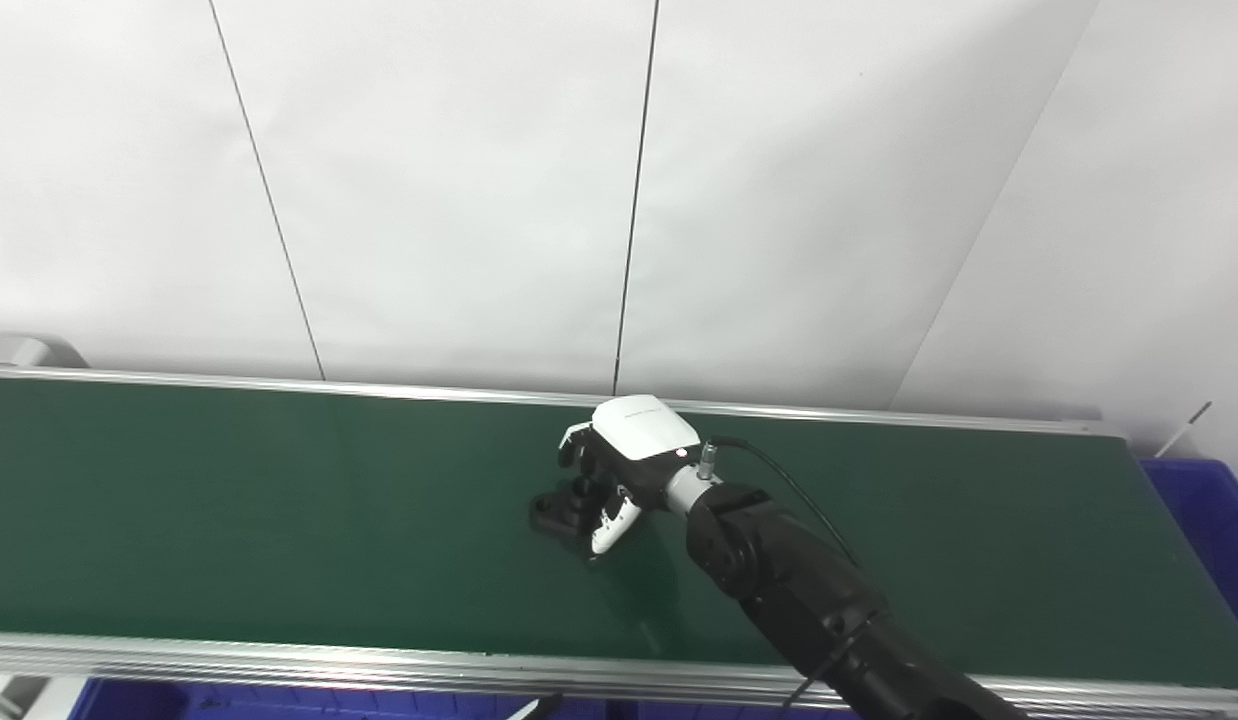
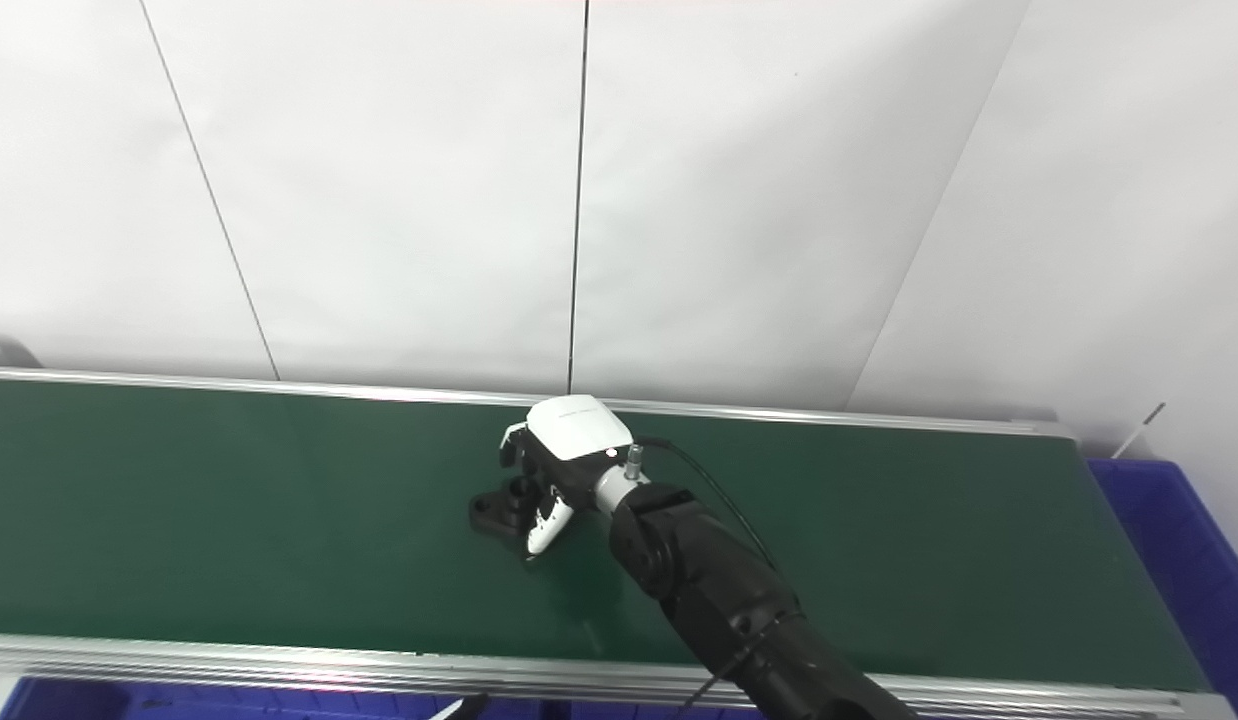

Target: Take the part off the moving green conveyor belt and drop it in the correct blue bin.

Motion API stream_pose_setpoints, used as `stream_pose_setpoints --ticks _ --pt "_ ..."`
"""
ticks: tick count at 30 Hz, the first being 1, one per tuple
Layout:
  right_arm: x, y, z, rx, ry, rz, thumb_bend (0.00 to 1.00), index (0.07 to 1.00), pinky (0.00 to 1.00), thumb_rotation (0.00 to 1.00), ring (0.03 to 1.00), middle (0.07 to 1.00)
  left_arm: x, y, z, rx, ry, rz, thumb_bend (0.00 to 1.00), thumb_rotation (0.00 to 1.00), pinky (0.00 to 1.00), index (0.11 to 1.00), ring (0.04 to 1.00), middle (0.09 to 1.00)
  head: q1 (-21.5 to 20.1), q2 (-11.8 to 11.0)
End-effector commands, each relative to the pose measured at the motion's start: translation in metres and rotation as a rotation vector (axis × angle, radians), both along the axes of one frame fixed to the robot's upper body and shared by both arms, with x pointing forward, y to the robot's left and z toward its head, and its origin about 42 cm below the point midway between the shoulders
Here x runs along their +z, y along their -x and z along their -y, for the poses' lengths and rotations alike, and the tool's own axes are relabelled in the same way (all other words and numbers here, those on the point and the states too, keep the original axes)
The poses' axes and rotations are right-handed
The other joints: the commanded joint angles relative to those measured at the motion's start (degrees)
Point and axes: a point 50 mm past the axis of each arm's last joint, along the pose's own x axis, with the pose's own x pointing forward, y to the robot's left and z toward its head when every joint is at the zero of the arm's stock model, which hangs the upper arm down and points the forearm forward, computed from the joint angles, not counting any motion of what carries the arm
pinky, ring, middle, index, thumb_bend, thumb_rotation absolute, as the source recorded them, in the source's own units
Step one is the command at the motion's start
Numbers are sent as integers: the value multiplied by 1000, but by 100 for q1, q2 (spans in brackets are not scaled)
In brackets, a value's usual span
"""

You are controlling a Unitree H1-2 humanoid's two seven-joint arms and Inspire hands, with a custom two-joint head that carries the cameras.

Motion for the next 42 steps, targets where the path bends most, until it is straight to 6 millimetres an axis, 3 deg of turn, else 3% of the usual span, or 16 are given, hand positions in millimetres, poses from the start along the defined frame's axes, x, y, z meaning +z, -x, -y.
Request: stream_pose_setpoints --ticks 1,4,12,14,23,31,32,34,38,42 --pt "-6 4 4 26 30 -19 537 516 409 4 474 464 10 -5 -1 -1 21 65 987 500 874 925 940 956 3 -4" --pt "-8 6 7 26 56 -19 529 498 323 0 400 468 10 -4 0 7 29 63 992 503 878 924 940 956 -1 17" --pt "-20 17 18 55 144 10 527 515 339 2 434 421 11 -4 1 10 40 60 991 501 829 924 934 959 -5 57" --pt "-23 20 21 54 182 22 531 490 248 1 325 464 11 -4 1 12 40 59 992 496 827 924 930 957 -15 61" --pt "-26 31 28 94 346 102 529 484 183 0 240 469 11 -4 -1 9 36 59 979 497 832 927 936 962 -13 88" --pt "15 42 36 -2 87 151 532 485 170 0 214 469 12 -3 0 8 40 62 971 491 830 926 931 960 -40 139" --pt "23 45 38 -16 53 159 527 487 140 78 188 335 12 -2 0 7 42 60 971 489 831 926 930 959 -59 146" --pt "35 50 43 -41 11 177 524 488 124 116 184 276 12 -2 0 6 41 61 970 489 835 925 934 961 -65 156" --pt "56 63 57 -86 -44 207 523 489 211 132 296 348 13 -1 0 1 44 58 966 493 840 929 941 966 -80 187" --pt "71 82 72 -129 -124 214 522 489 215 132 295 355 14 1 1 1 48 61 969 492 842 928 942 964 -86 244"
